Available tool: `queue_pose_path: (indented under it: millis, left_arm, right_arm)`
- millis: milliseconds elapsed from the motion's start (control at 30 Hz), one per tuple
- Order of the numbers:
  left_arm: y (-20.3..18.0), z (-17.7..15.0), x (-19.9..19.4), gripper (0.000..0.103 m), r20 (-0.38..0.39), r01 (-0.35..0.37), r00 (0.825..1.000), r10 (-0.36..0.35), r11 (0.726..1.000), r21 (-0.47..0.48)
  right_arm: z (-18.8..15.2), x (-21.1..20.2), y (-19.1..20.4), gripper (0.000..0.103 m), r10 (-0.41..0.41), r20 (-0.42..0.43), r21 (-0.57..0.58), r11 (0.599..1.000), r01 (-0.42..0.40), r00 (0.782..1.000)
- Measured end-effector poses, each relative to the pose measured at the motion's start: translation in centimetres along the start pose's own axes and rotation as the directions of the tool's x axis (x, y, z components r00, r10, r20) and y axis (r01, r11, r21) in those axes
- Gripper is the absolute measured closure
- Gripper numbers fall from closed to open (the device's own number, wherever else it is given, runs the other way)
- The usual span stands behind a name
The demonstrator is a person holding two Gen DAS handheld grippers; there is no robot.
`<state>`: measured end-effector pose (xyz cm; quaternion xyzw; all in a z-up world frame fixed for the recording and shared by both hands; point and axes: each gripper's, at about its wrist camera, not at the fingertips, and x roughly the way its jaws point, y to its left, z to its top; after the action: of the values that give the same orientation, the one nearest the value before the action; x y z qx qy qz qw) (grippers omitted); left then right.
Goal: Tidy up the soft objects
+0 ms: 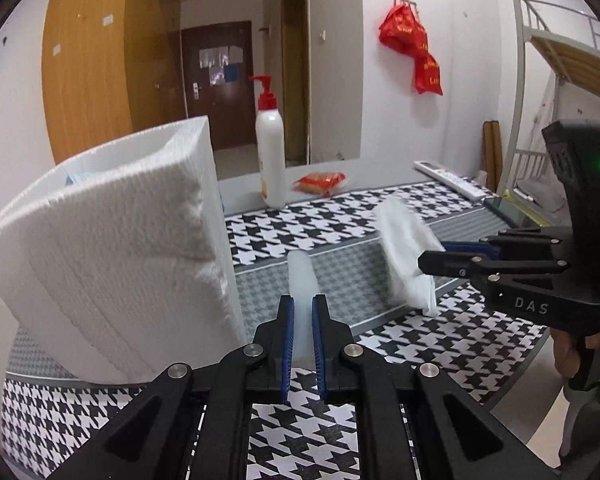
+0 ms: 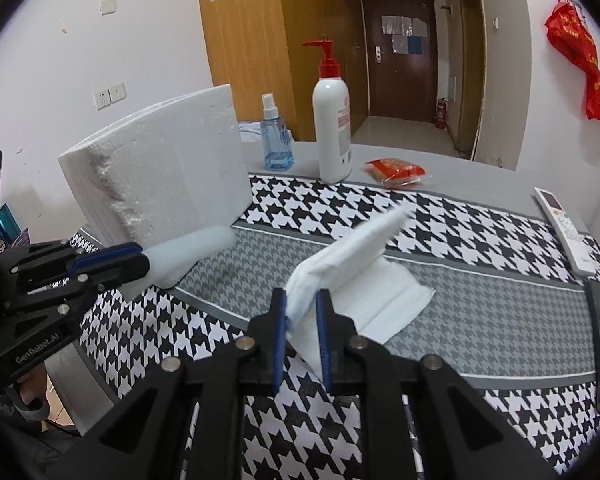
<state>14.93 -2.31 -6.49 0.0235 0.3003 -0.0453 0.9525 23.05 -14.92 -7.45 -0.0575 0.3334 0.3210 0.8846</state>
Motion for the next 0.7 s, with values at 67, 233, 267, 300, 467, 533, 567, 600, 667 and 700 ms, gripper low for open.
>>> queue_pose_path:
  millis: [67,233,267,300,467,533,567,600,667,700]
  left_arm:
    - [0.0,0.1,-0.1,0.093,0.009,0.005,1.0,-0.005,1.0,0.0]
    - [0.0,0.5,-0.5,0.093,0.025,0.015,1.0,-0.015,1.0,0.002]
    - [0.1,0.5,-0.7,0.093,0.03,0.015,0.999,-0.015,1.0,0.0]
    - [0.2,0.6,-0.8,0.093,0.035,0.018,0.999,-0.018,1.0,-0.001]
    - [0.5,1.2,-1.1,0.093,0.055,0.021,0.998,-0.021,1.0,-0.005]
    - [0.6,1.3,-1.3,0.093,0.063,0.024,0.998,-0.023,1.0,-0.005]
    - [0.6,1.4,-1.4,0.093,0.066,0.024,0.998,-0.024,1.0,-0.005]
    - [0.7,1.5,-1.4,0.093,0.07,0.025,0.997,-0.025,1.0,-0.005]
    - [0.7,1.5,-1.5,0.093,0.076,0.028,0.997,-0.027,1.0,-0.004]
    - [0.8,1.6,-1.6,0.093,0.078,0.028,0.997,-0.028,1.0,-0.004]
  right_arm:
    - [-0.2,0.0,-0.2,0.085,-0.007,-0.012,0.009,1.0,0.008,1.0]
    - [-0.6,1.2,-1.0,0.085,-0.033,-0.057,0.046,0.998,0.036,0.998]
    - [-0.7,1.4,-1.2,0.082,-0.032,-0.06,0.063,0.997,0.036,0.998]
    - [-0.6,1.6,-1.5,0.077,-0.034,-0.067,0.079,0.996,0.039,0.997]
    - [-0.3,2.8,-2.0,0.04,-0.043,-0.079,0.116,0.992,0.052,0.996]
    - [-0.1,3.5,-1.8,0.04,-0.054,-0.095,0.117,0.991,0.065,0.994]
    - [-0.1,3.7,-1.8,0.04,-0.054,-0.099,0.118,0.991,0.066,0.994]
    - [0.0,4.1,-1.8,0.04,-0.056,-0.106,0.12,0.99,0.069,0.993]
    - [0.0,4.6,-1.9,0.04,-0.074,-0.118,0.129,0.988,0.089,0.99]
    - [0.1,4.9,-2.0,0.04,-0.083,-0.128,0.132,0.986,0.099,0.988]
